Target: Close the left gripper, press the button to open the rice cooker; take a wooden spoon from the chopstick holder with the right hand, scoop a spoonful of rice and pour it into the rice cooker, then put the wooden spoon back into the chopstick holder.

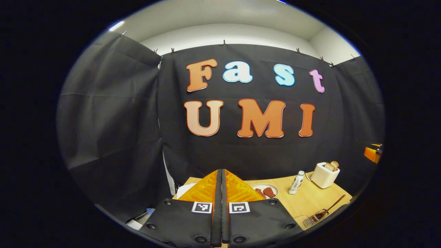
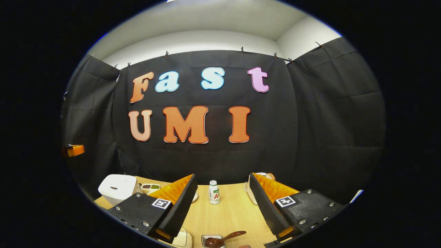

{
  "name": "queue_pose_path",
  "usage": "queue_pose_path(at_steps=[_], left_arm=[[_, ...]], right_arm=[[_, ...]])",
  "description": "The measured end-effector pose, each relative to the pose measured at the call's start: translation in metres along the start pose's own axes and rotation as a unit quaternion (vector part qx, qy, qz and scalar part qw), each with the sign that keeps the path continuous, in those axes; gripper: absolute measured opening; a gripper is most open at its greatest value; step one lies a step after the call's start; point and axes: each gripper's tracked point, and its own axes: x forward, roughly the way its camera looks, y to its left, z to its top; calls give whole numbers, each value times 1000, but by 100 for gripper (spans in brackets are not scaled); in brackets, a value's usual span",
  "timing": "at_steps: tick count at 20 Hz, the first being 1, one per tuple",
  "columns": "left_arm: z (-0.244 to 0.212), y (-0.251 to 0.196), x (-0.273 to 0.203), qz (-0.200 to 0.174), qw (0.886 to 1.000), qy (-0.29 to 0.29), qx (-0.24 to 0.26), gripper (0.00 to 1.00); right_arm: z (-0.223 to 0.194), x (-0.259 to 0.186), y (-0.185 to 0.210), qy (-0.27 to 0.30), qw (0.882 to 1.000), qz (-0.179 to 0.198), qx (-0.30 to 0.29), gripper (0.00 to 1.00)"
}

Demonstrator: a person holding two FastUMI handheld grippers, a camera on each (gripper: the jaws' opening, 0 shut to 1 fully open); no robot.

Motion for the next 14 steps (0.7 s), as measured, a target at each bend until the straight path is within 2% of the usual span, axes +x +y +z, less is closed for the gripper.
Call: queue_pose_path(at_steps=[7, 11, 14], left_arm=[[-67, 6, 57, -18, 996, 84, -16, 5], [-121, 15, 81, -16, 990, 141, 2, 4], [-148, 17, 91, -20, 985, 170, -14, 5]], right_arm=[[-12, -1, -20, 13, 999, -28, -12, 95], [-17, -2, -30, 21, 999, -42, -12, 95], [-24, -1, -34, 33, 998, -49, -17, 95]])
